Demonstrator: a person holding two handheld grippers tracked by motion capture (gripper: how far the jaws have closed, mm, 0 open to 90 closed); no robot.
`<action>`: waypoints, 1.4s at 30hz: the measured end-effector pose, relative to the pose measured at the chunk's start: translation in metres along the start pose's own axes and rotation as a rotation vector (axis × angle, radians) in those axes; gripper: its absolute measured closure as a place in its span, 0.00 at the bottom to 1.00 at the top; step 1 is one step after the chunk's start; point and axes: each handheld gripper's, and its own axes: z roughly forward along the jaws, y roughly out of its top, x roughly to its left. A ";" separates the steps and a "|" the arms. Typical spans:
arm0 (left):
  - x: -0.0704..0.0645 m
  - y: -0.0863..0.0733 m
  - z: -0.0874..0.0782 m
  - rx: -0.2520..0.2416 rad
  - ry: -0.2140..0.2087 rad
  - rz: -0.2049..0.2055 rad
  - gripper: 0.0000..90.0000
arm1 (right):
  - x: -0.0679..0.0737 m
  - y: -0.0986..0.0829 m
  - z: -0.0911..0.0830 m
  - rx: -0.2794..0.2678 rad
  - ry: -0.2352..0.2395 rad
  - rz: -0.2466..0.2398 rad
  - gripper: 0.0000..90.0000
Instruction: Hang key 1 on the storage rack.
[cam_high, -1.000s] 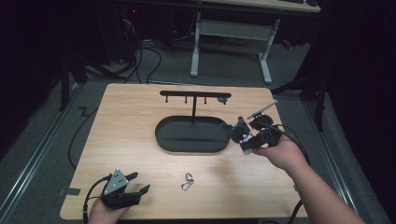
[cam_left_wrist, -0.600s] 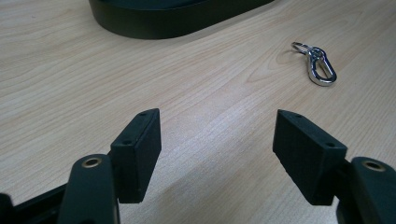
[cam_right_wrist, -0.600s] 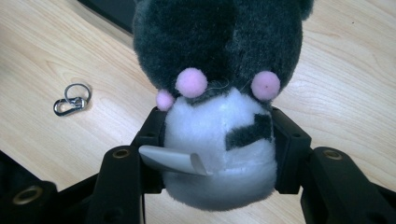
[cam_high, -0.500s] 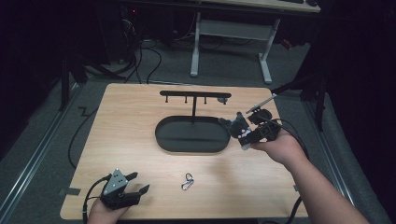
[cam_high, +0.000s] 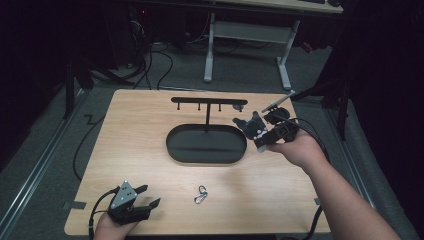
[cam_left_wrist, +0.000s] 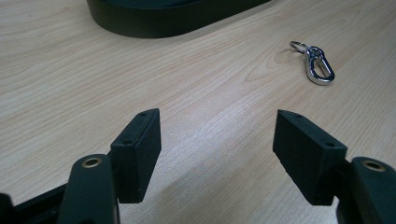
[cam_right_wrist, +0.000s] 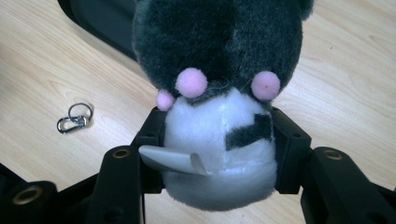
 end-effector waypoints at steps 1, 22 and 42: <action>0.000 0.000 0.000 0.002 -0.001 0.000 0.37 | -0.001 0.004 -0.002 -0.005 -0.003 -0.001 0.56; 0.000 -0.001 0.002 0.009 -0.001 0.009 0.37 | -0.004 0.033 -0.009 -0.065 -0.037 0.024 0.55; -0.001 -0.001 0.002 0.018 -0.002 0.015 0.37 | -0.019 0.005 0.036 -0.042 -0.037 0.068 0.55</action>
